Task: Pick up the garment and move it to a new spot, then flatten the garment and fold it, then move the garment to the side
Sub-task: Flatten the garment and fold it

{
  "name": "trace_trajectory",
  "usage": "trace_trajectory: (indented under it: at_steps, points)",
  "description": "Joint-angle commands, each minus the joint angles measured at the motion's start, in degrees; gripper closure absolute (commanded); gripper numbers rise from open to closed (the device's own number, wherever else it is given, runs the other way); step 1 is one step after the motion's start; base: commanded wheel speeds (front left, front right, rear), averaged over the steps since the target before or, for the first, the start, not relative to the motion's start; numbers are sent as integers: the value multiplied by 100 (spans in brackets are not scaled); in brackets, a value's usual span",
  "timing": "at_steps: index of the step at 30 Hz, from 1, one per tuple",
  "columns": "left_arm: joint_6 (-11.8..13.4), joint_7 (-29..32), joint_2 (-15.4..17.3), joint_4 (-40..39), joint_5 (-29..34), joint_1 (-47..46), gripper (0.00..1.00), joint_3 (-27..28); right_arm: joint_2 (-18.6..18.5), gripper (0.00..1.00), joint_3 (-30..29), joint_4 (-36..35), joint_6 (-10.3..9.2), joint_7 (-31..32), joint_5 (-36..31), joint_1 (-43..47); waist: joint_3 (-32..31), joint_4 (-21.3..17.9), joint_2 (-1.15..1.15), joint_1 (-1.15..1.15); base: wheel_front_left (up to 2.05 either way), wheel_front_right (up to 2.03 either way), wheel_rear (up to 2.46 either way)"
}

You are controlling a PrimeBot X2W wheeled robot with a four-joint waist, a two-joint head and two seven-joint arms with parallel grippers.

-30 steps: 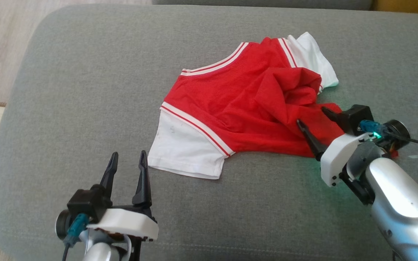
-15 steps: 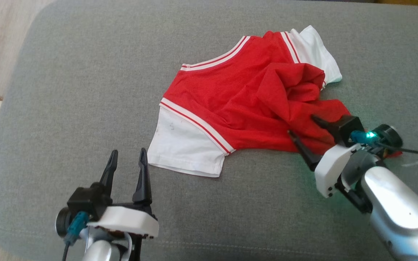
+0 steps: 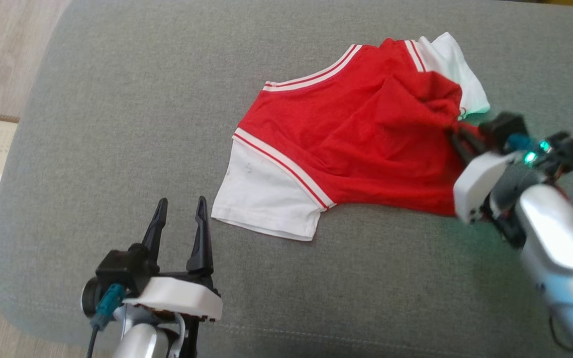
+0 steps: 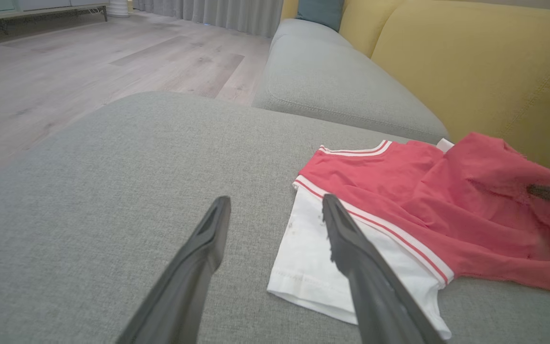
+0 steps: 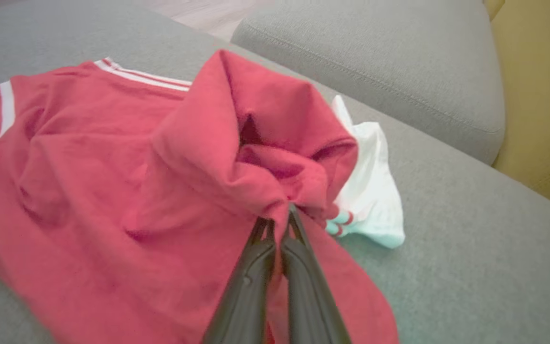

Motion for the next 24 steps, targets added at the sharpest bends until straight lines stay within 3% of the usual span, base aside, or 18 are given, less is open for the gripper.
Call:
trace_trajectory:
  at_steps: [1, 10, 11, 14, 24]
  points:
    - [26, -70, -11, -167, -55, -198, 0, 149, -60, 100, -25, -39, 37, 18, -59, -289, 34, 33, 0, 0, 0, 0, 0]
    - [25, -70, -11, -147, -106, -320, 0, 82, -84, 100, -131, 1077, 37, -53, -286, -1168, 211, 214, 0, 0, 0, 0, 0]
    - [25, -70, -11, -141, -110, -331, 0, 77, -59, 96, -128, 1215, 37, -95, -302, -1241, 221, 229, 0, 0, 0, 0, 0]
    - [33, -70, -11, -126, -119, -353, 0, 77, 25, 0, -126, 1614, 37, -227, -328, -1410, 230, 259, 0, 0, 0, 0, 0]
    - [-1, -70, -11, -156, -8, -324, 0, 208, 246, 0, -286, 2208, 37, -1029, -229, -1643, 41, -119, 0, 0, 0, 0, 0]
